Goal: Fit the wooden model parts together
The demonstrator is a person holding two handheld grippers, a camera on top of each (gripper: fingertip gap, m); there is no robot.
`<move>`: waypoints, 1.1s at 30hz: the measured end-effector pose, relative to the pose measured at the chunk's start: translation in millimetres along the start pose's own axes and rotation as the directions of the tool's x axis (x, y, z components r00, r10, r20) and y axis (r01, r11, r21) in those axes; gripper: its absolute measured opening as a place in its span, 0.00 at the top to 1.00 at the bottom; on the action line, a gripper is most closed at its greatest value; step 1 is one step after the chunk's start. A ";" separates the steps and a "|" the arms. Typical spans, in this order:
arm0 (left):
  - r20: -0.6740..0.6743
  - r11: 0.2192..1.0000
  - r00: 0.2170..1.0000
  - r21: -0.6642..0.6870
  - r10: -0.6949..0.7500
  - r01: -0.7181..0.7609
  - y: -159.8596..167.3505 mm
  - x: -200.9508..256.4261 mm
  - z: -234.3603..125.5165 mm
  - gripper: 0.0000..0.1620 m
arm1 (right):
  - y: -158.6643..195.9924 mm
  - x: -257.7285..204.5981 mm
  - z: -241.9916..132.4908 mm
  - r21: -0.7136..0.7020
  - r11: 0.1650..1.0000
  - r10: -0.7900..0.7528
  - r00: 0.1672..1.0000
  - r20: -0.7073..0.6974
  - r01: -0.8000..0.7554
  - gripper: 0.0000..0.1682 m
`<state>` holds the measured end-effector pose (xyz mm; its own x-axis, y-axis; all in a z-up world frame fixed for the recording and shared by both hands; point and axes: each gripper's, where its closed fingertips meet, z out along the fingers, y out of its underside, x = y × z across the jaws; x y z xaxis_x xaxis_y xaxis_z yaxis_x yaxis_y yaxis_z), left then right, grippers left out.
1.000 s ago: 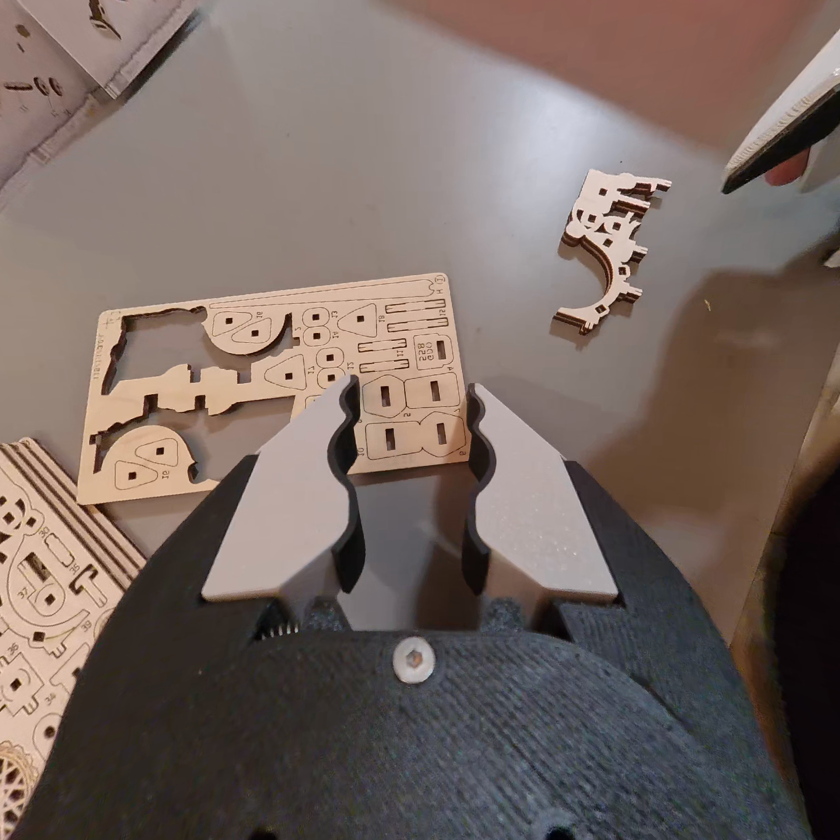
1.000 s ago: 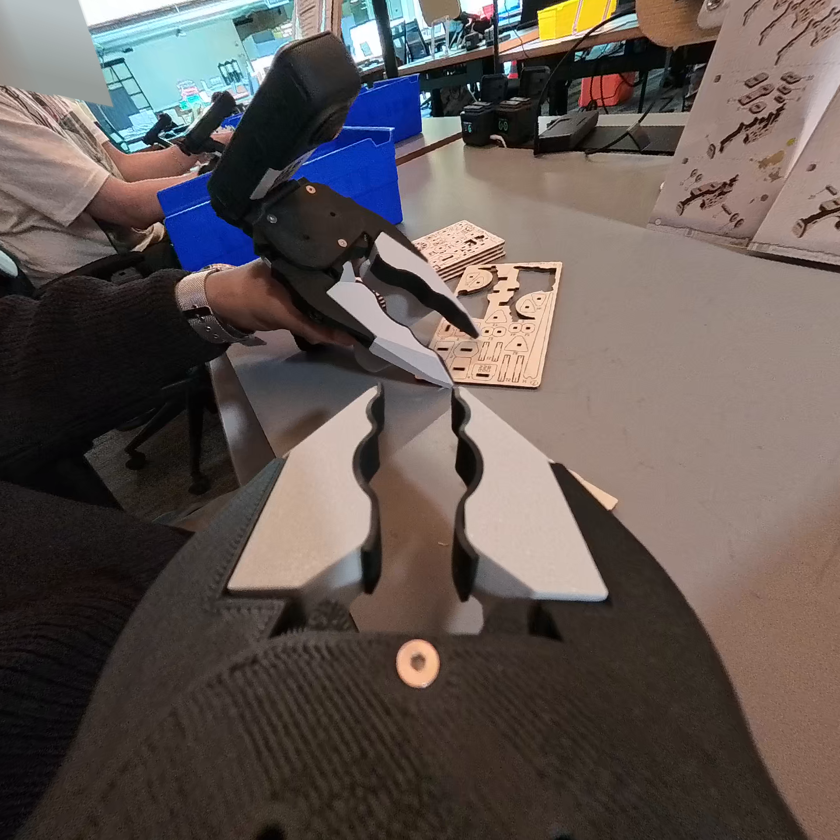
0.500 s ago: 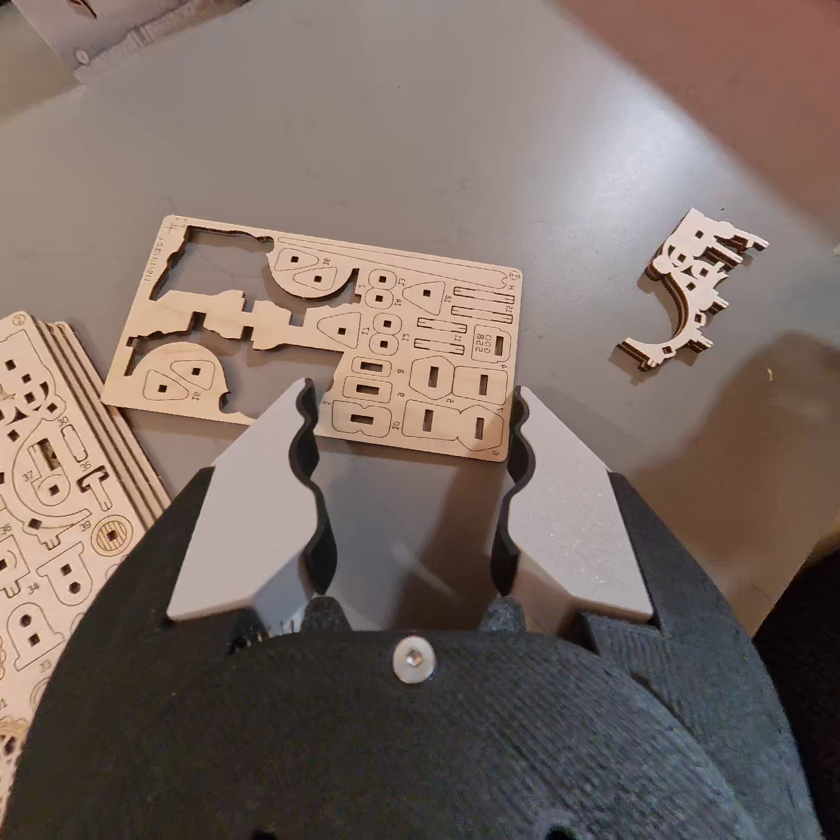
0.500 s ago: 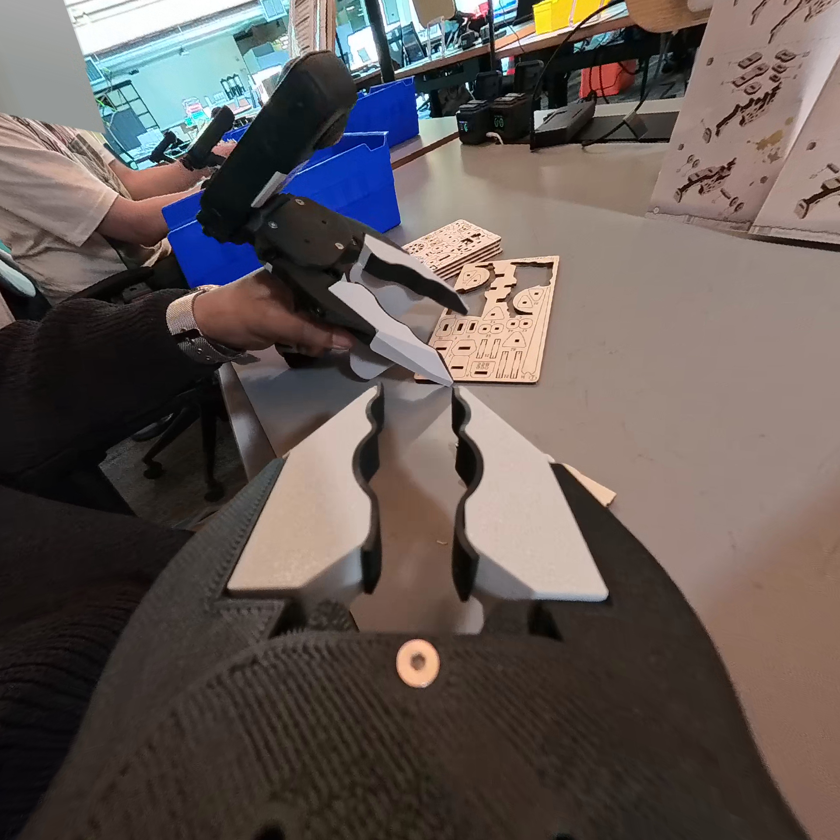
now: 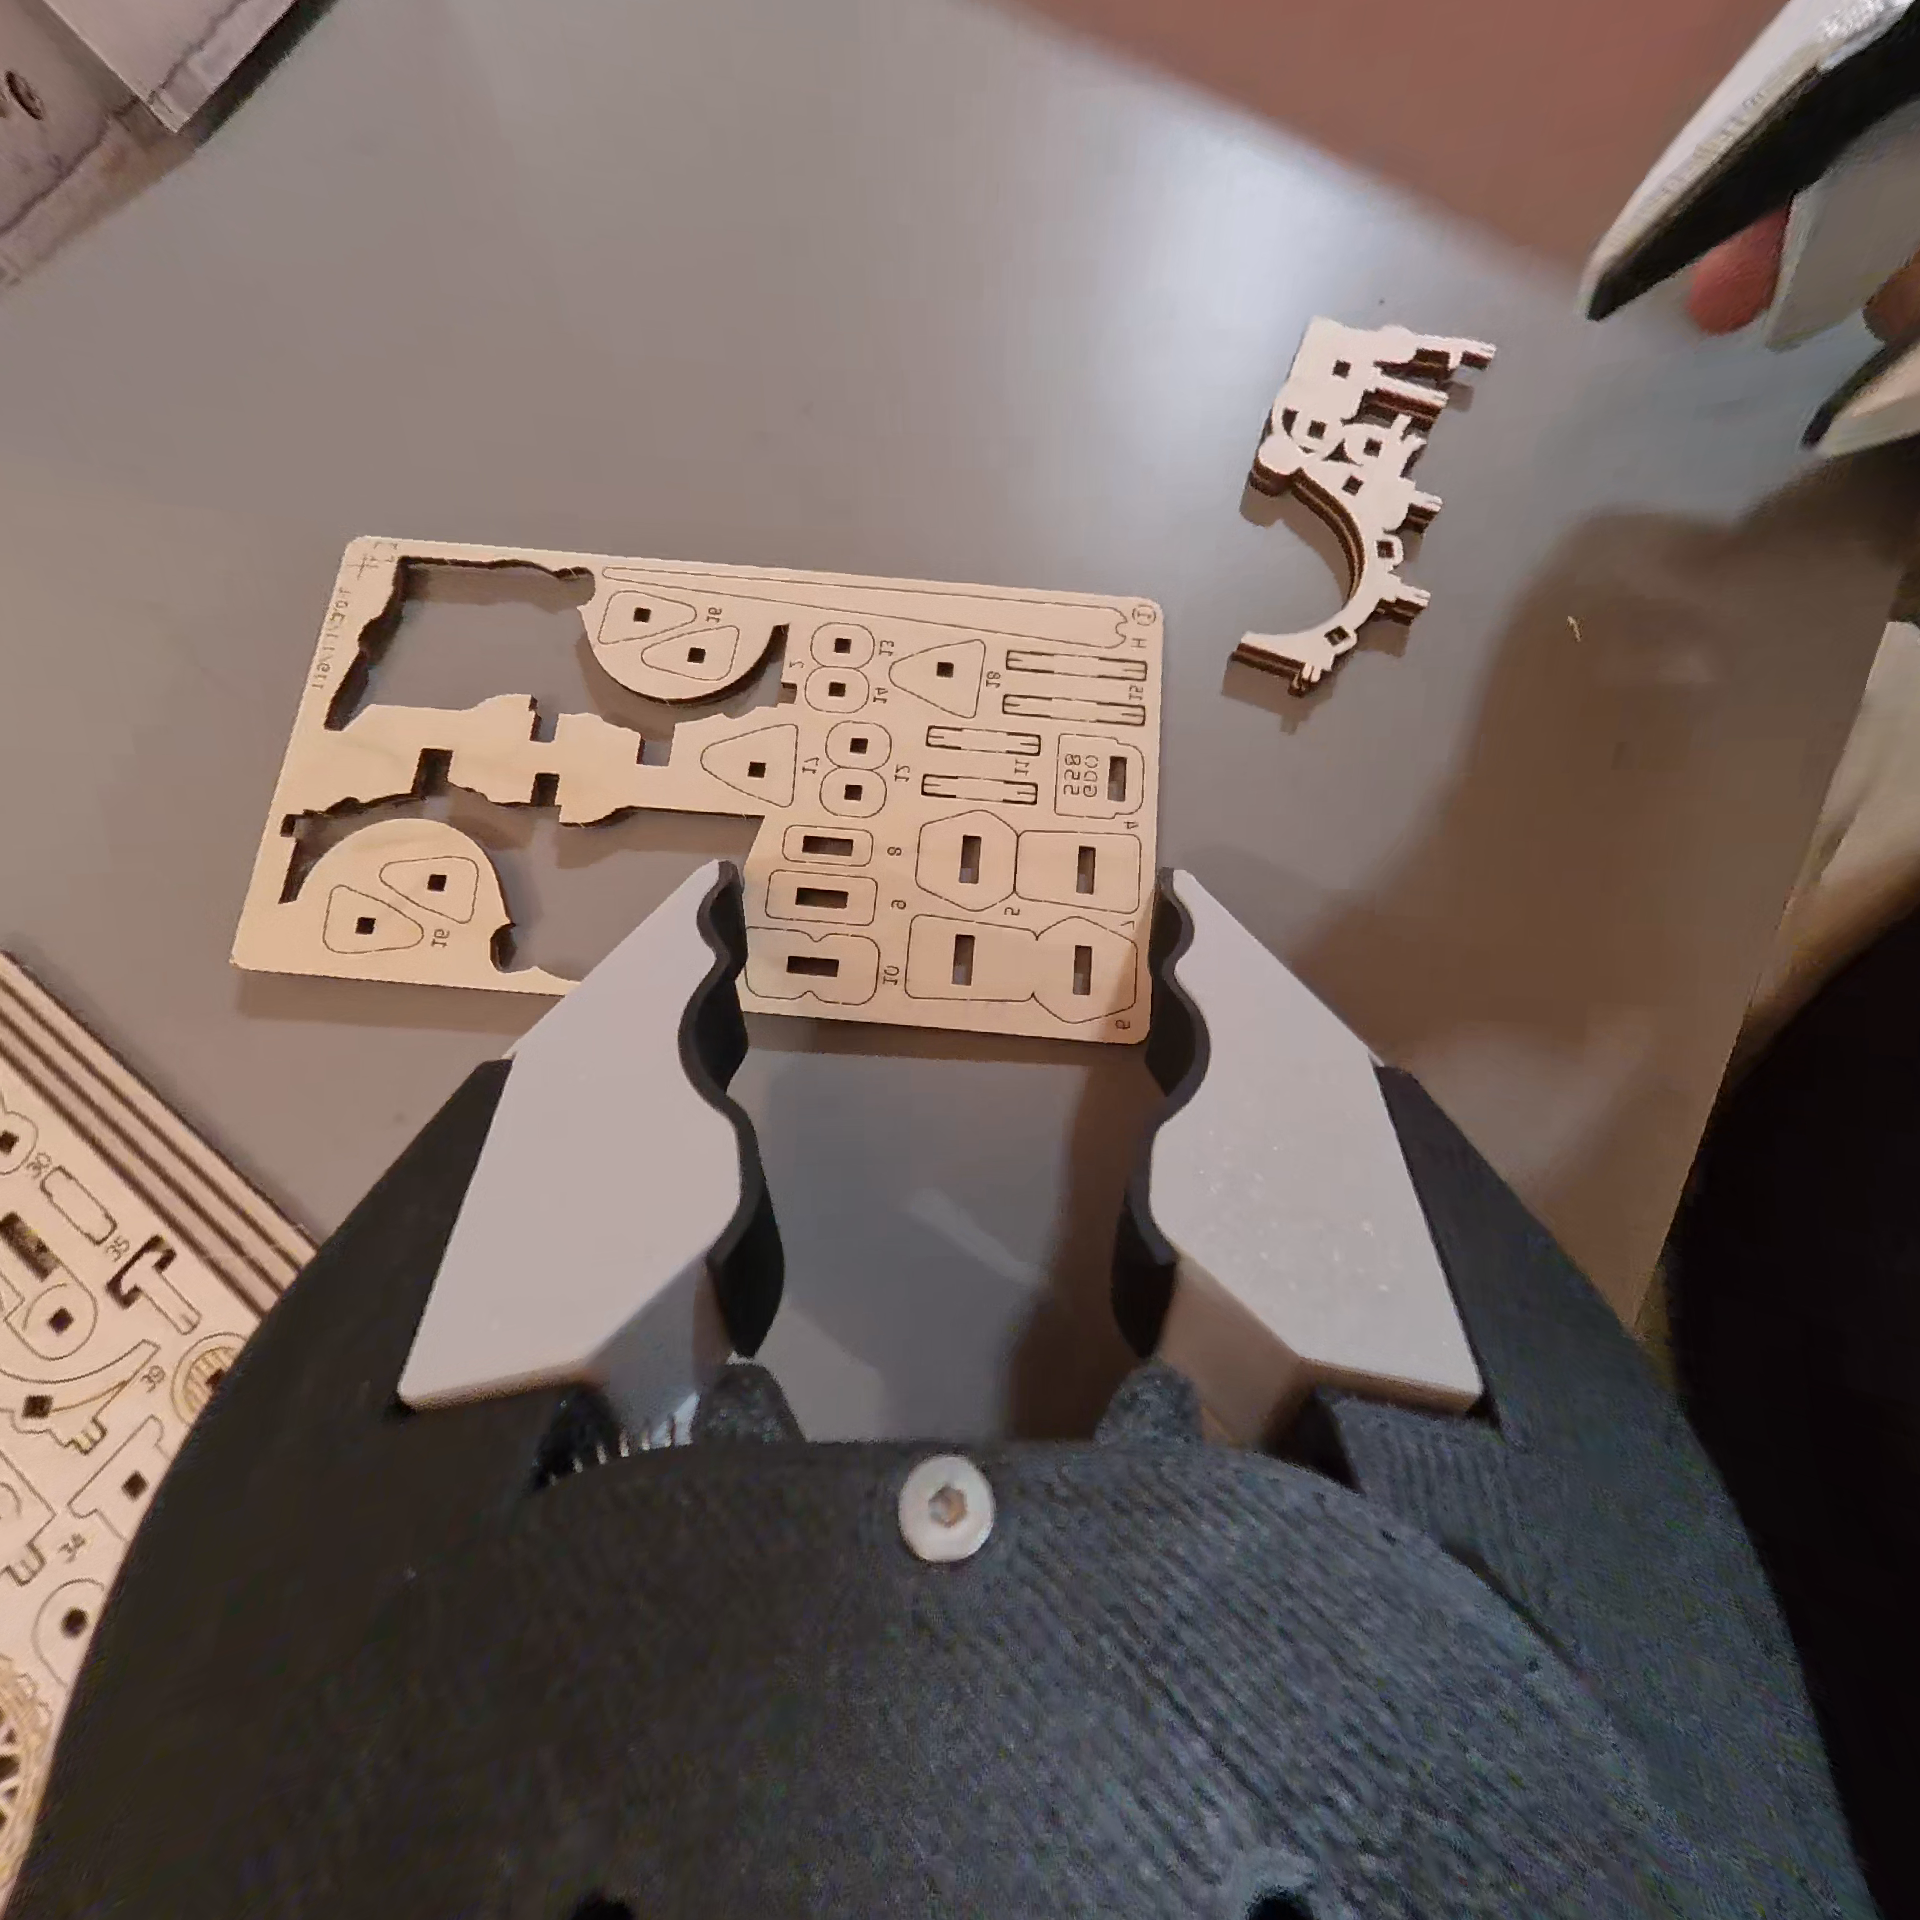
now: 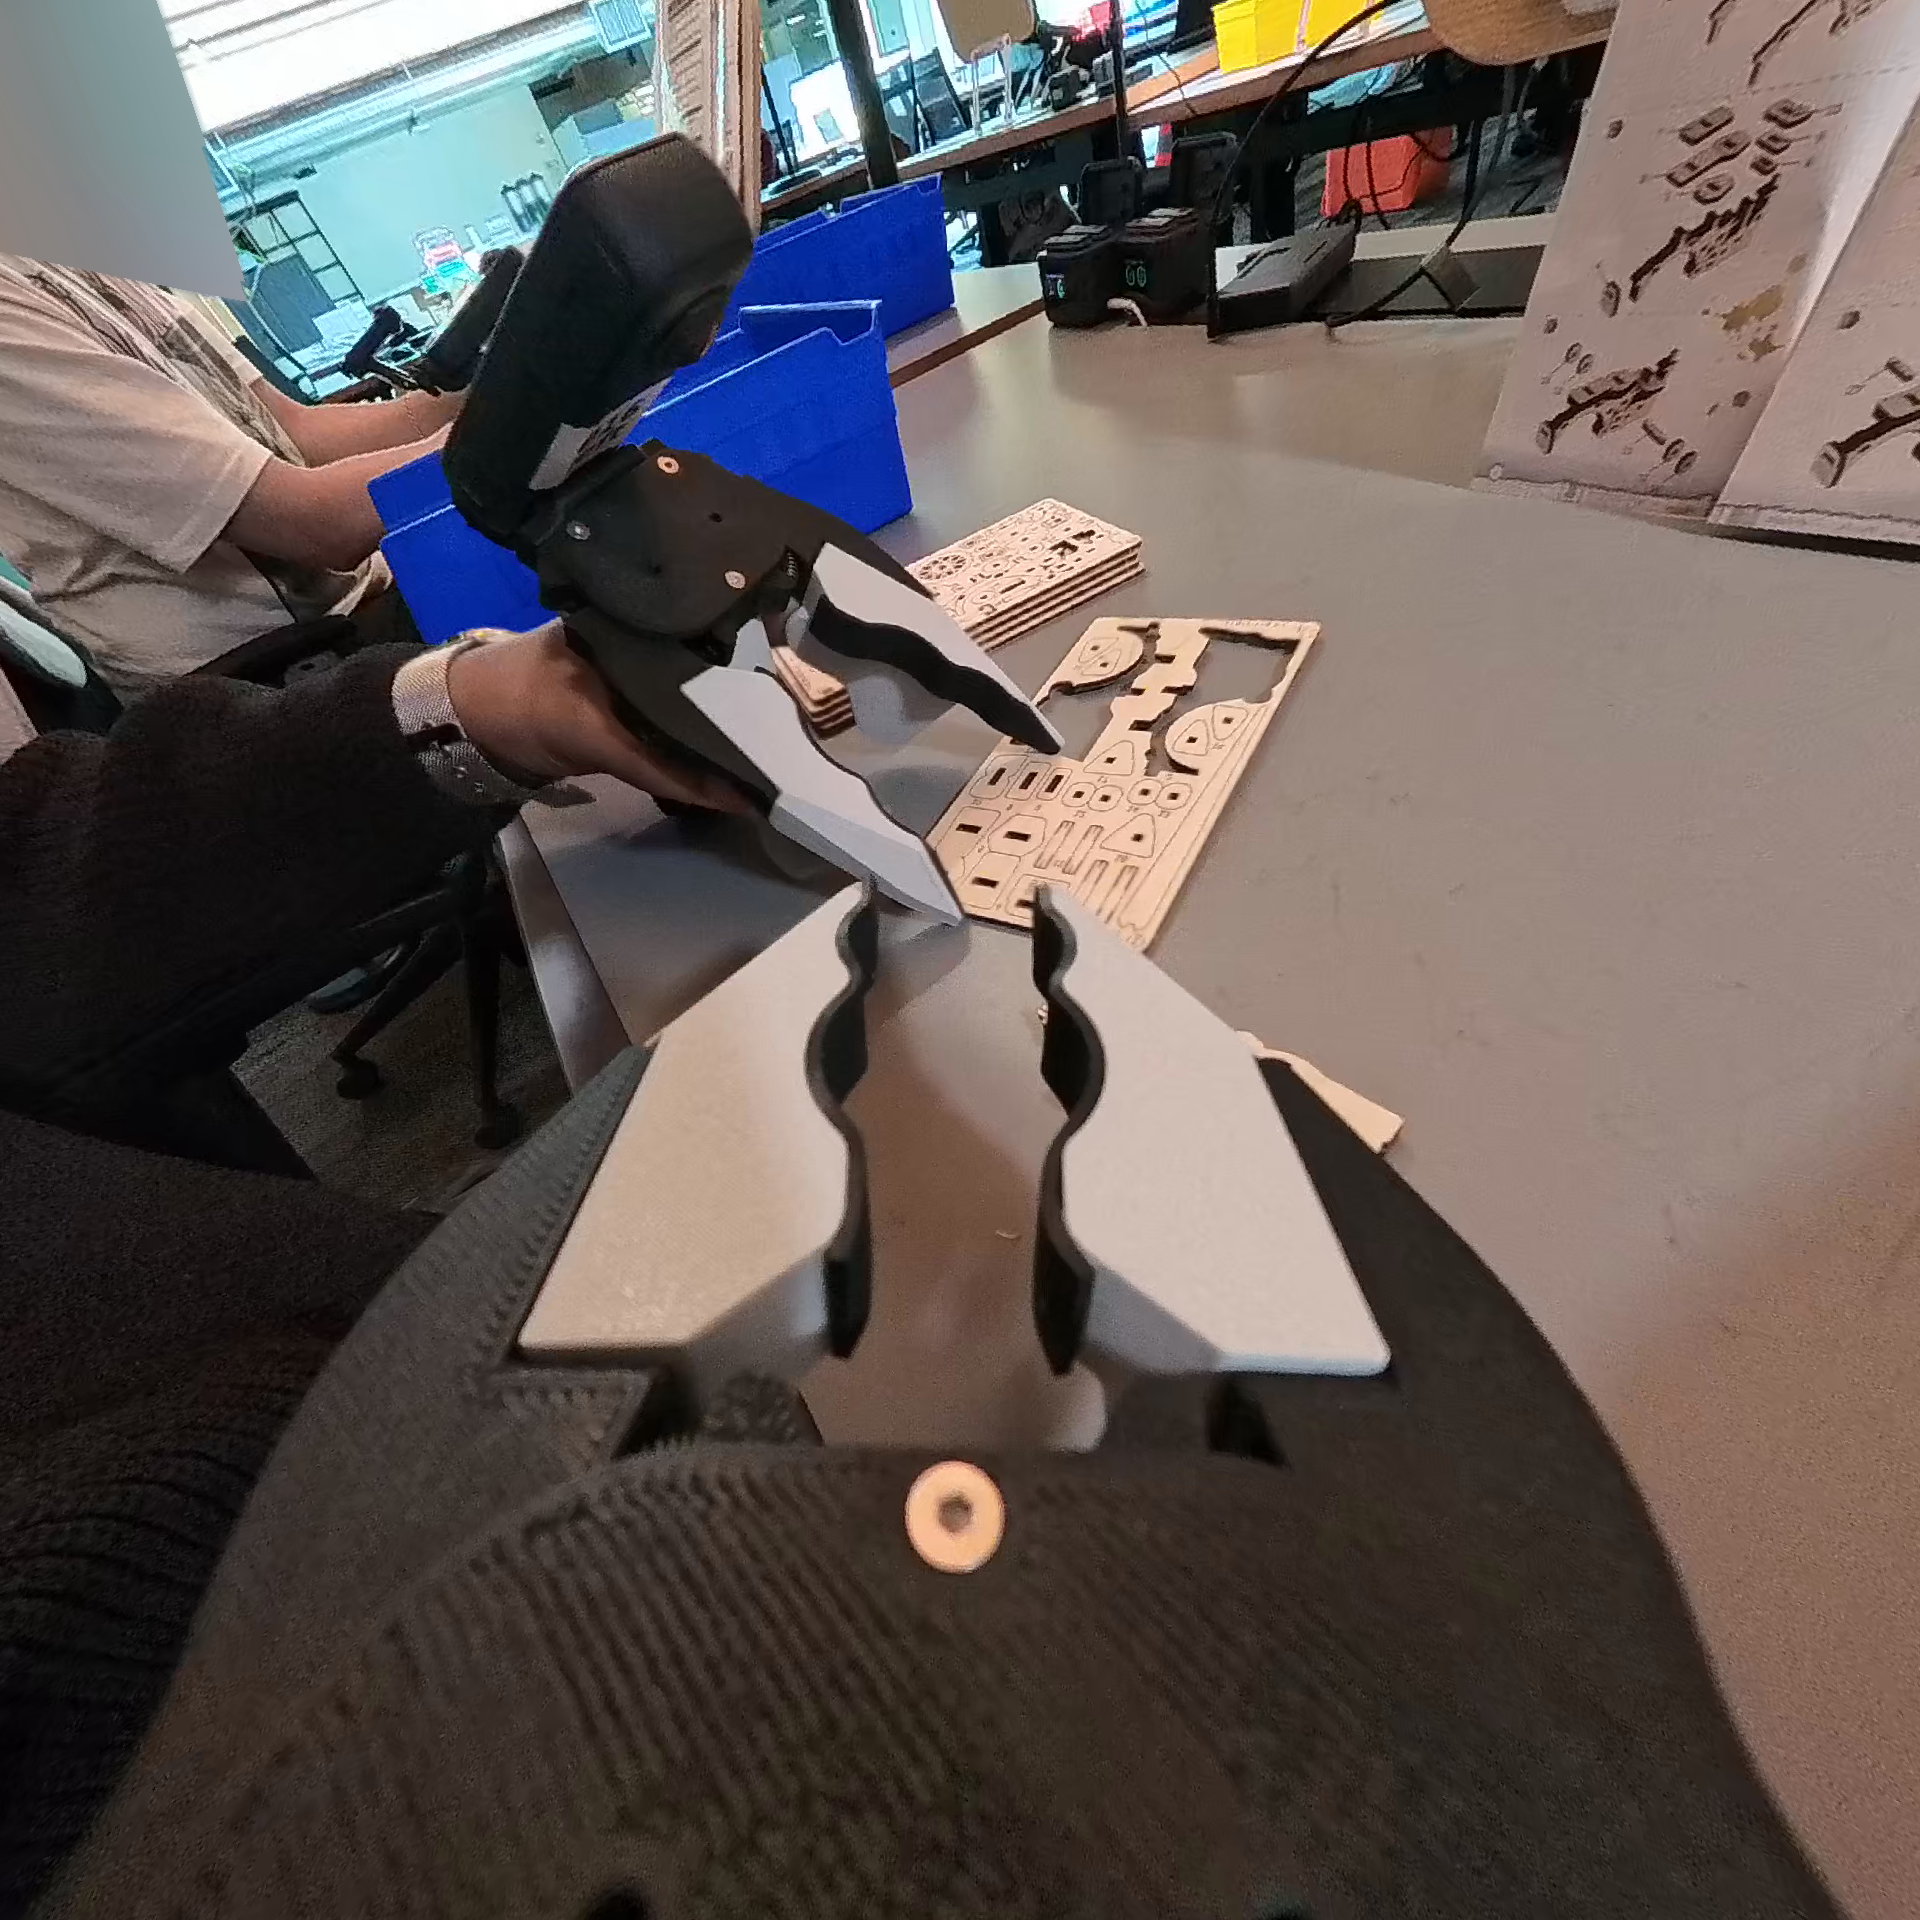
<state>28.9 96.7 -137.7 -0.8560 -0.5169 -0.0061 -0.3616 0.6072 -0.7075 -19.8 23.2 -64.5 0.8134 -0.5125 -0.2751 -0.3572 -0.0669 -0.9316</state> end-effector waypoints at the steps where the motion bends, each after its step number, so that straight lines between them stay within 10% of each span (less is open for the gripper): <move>1: -0.002 1.000 1.000 0.001 0.002 -0.002 1.1 -0.8 -1.6 0.52 | 0.0 -0.1 -0.1 0.000 1.000 -0.001 1.000 0.000 0.001 0.83; 24: 0.057 0.932 0.931 0.053 -0.360 0.358 -2.0 -24.6 -24.5 0.46 | 0.6 0.7 0.7 -0.004 1.000 0.001 1.000 -0.003 -0.001 0.83; 33: 0.157 0.974 0.966 -0.056 -0.208 0.218 13.4 -21.1 -10.3 0.45 | 0.3 2.1 0.5 -0.003 1.000 0.017 1.000 0.000 -0.017 0.83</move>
<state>38.3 122.0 -139.7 -0.6937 -0.7197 0.0303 -0.5599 0.5122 -0.6513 -17.9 22.6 -65.4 0.8071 -0.5137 -0.2911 -0.3728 -0.0610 -0.9259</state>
